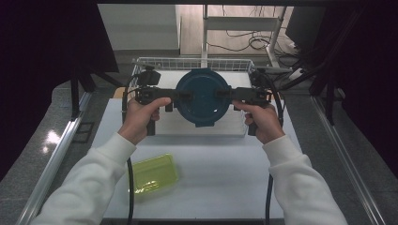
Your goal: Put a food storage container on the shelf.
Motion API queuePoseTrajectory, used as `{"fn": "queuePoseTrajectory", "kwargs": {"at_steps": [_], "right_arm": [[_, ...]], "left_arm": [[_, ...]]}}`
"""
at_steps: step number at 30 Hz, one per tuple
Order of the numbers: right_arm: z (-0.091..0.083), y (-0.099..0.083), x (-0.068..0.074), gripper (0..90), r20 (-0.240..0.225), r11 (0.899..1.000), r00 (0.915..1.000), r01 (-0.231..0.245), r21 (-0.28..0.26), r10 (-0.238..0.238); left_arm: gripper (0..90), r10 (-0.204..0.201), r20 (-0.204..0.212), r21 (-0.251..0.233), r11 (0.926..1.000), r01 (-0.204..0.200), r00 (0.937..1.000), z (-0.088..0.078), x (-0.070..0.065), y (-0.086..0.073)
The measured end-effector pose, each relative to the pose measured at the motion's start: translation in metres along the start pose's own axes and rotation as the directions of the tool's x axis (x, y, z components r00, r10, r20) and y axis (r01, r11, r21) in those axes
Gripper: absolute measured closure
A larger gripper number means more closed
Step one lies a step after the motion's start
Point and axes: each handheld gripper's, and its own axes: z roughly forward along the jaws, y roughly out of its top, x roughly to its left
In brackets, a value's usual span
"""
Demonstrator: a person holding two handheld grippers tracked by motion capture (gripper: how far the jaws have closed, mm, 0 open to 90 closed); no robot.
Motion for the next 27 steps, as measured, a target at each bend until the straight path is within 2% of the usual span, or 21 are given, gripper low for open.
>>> {"fn": "queuePoseTrajectory", "kwargs": {"at_steps": [12, 21, 27], "right_arm": [[0.013, 0.031, 0.001, 34.8, 0.004, 1.0, 1.0, 0.007, 0.001, -0.007], [0.021, 0.056, -0.008, 35.6, 0.003, 1.0, 1.0, 0.006, 0.001, -0.006], [0.029, 0.064, -0.013, 35.7, 0.003, 1.0, 1.0, -0.001, 0.007, 0.001]], "left_arm": [[34.3, 0.002, 0.004, -0.007, 1.0, -0.002, 1.0, 0.001, 0.013, 0.03], [34.3, -0.019, 0.014, -0.003, 0.9998, 0.02, 0.9997, 0.01, 0.023, 0.052], [34.3, -0.018, 0.012, 0.001, 0.9998, 0.018, 0.9998, 0.014, 0.033, 0.061]]}}
